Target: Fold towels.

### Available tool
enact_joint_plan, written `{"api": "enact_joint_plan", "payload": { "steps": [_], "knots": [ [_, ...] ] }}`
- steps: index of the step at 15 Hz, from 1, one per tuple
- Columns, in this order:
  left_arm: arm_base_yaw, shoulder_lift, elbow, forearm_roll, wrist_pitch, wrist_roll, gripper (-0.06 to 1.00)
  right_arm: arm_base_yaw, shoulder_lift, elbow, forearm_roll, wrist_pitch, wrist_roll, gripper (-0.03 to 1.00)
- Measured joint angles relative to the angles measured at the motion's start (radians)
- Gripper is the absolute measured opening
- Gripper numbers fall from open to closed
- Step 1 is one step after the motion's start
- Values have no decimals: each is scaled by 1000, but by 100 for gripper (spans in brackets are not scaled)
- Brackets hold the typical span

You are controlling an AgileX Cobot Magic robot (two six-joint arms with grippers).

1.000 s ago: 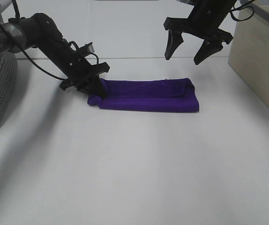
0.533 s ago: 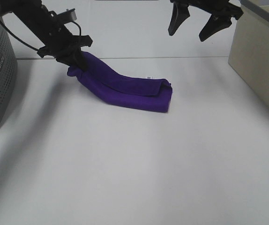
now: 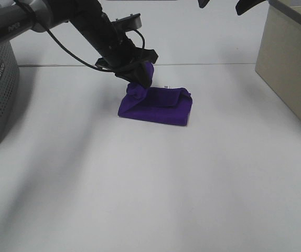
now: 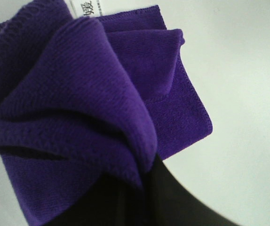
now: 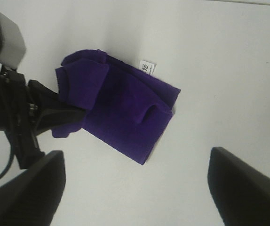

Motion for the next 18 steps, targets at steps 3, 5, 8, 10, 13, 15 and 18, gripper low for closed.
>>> {"api": "enact_joint_plan", "payload": {
  "steps": [3, 5, 8, 10, 13, 15, 18],
  "knots": [
    [-31, 16, 0, -54, -43, -15, 4, 0, -7, 0, 0, 0, 0, 81],
    [-45, 18, 0, -87, -69, -16, 4, 0, -7, 0, 0, 0, 0, 81],
    [-50, 29, 0, -108, -80, -22, 5, 0, -7, 0, 0, 0, 0, 81],
    [-54, 32, 0, -148, -102, -22, 21, 0, -7, 0, 1, 0, 0, 81],
    [-84, 32, 0, -233, -142, 7, 64, 0, -7, 0, 12, 0, 0, 81],
    [-96, 32, 0, -328, -151, 91, 70, 0, -12, 0, 12, 0, 0, 81],
    [-96, 32, 0, -342, -162, 165, 70, 0, -21, 0, 12, 0, 0, 81]
  ]
}}
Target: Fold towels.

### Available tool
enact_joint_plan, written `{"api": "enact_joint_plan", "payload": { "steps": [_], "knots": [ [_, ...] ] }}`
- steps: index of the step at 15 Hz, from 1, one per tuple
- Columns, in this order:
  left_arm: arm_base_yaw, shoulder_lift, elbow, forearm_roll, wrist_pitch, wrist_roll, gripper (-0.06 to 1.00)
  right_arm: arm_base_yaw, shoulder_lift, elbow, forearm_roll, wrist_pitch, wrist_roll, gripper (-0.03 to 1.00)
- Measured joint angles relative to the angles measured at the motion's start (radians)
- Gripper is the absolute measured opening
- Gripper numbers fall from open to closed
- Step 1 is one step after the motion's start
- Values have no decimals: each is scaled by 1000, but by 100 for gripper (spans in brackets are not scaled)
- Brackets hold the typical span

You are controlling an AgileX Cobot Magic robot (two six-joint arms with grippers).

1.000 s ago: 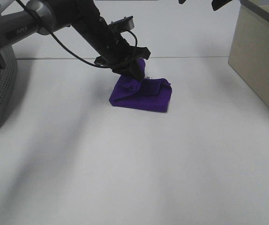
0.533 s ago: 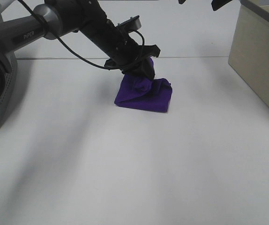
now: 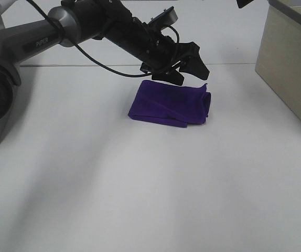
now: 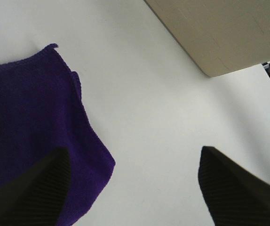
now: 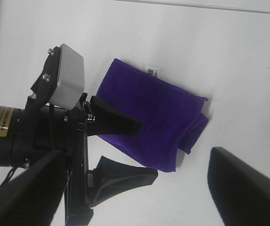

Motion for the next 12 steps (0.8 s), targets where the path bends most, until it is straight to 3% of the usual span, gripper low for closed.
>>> {"api": "enact_joint_plan", "payload": {
  "steps": [2, 4, 8, 10, 11, 12],
  "knots": [
    [15, -16, 0, 51, 13, 15, 70, 0, 0, 0, 0, 0, -1, 81],
    [55, -59, 0, 164, 74, -8, 70, 0, 0, 0, 0, 0, -25, 80],
    [168, -198, 0, 508, 226, -265, 76, 0, -38, 0, 0, 1, -35, 79],
    [198, -252, 0, 617, 240, -324, 76, 0, -64, 0, -12, 1, -23, 79],
    [236, -308, 0, 729, 243, -393, 76, 0, -104, 0, -39, 1, 4, 78],
    [257, -333, 13, 757, 243, -401, 76, 0, -140, 11, -68, 1, 9, 78]
  ]
}}
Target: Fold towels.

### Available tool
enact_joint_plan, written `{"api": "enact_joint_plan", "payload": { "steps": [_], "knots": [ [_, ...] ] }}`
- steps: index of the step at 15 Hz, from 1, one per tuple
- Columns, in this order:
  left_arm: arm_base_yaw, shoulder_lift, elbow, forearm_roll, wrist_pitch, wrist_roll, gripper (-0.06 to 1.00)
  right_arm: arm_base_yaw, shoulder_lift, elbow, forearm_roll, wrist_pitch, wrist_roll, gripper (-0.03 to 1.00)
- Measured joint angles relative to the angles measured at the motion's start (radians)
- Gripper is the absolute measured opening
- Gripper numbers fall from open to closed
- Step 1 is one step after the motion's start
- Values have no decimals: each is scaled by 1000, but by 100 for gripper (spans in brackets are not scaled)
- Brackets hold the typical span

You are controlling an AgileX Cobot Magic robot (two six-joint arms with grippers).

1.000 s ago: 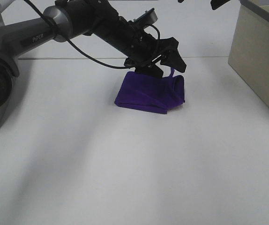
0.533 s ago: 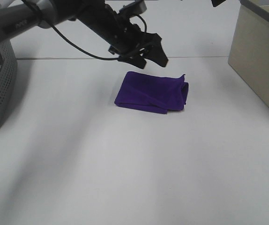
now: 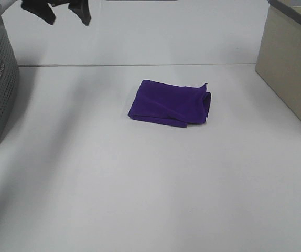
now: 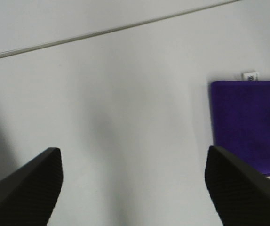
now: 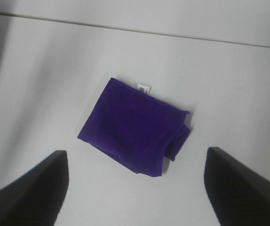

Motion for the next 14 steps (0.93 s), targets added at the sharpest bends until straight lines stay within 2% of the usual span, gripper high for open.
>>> {"api": "enact_joint_plan", "payload": {
  "steps": [3, 5, 9, 10, 14],
  "knots": [
    [44, -136, 139, 36, 1, 3, 76, 0, -147, 112, -108, -4, 26, 77],
    [65, -335, 366, 70, 0, 3, 76, 0, -339, 314, -146, -4, 48, 77],
    [67, -823, 913, 77, 1, -23, 76, 0, -824, 709, -130, -3, 95, 77],
    [67, -1032, 1106, 77, -25, -58, 76, 0, -998, 830, -121, -2, 96, 77],
    [67, -1564, 1511, 82, -161, -71, 76, 0, -1417, 1103, -119, -2, 96, 77]
  ]
}}
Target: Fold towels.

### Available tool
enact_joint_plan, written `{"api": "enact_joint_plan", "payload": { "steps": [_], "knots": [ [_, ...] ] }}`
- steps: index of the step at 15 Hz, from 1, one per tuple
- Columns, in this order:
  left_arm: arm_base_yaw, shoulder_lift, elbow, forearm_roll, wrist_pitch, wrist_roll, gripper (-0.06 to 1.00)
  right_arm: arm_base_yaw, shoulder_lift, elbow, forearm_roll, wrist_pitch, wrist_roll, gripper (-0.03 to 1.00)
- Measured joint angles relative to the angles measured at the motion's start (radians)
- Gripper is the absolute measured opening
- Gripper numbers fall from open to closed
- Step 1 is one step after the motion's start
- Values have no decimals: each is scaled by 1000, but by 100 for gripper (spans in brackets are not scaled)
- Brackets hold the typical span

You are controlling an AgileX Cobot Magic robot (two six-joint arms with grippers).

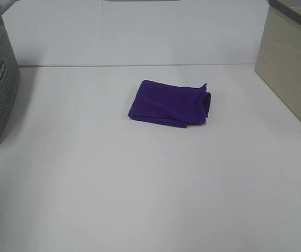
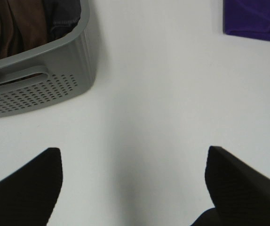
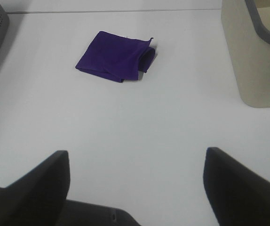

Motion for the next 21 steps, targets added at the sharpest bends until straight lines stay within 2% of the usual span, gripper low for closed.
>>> {"api": "enact_joint_plan", "payload": {
  "steps": [2, 3, 6, 8, 10, 12, 15, 18, 19, 21],
  "knots": [
    [0, -246, 129, 19, -23, 19, 76, 0, -142, 121, 0, 2, 0, 77],
    [0, -303, 154, 26, -21, 22, 76, 0, -174, 148, -6, 2, -1, 77],
    [0, -583, 248, 43, 32, 23, 76, 0, -319, 257, -18, 4, -7, 77],
    [0, -737, 318, 27, 62, 36, 76, 0, -458, 329, -33, 5, -69, 77],
    [0, -739, 360, -16, 65, 79, 76, 0, -471, 370, -40, 6, -93, 77],
    [0, -740, 391, -45, 21, 112, 76, 0, -471, 446, -51, -3, -131, 77],
    [0, -740, 394, -45, 11, 103, 76, 0, -471, 491, -49, -133, -139, 77],
    [7, -740, 394, -48, 9, 101, 76, 0, -471, 504, -48, -158, -140, 77],
    [21, -740, 394, -48, 9, 101, 76, 0, -471, 504, -48, -158, -140, 77],
    [150, -740, 394, -48, 9, 101, 76, 0, -471, 504, -48, -158, -140, 77]
  ]
}}
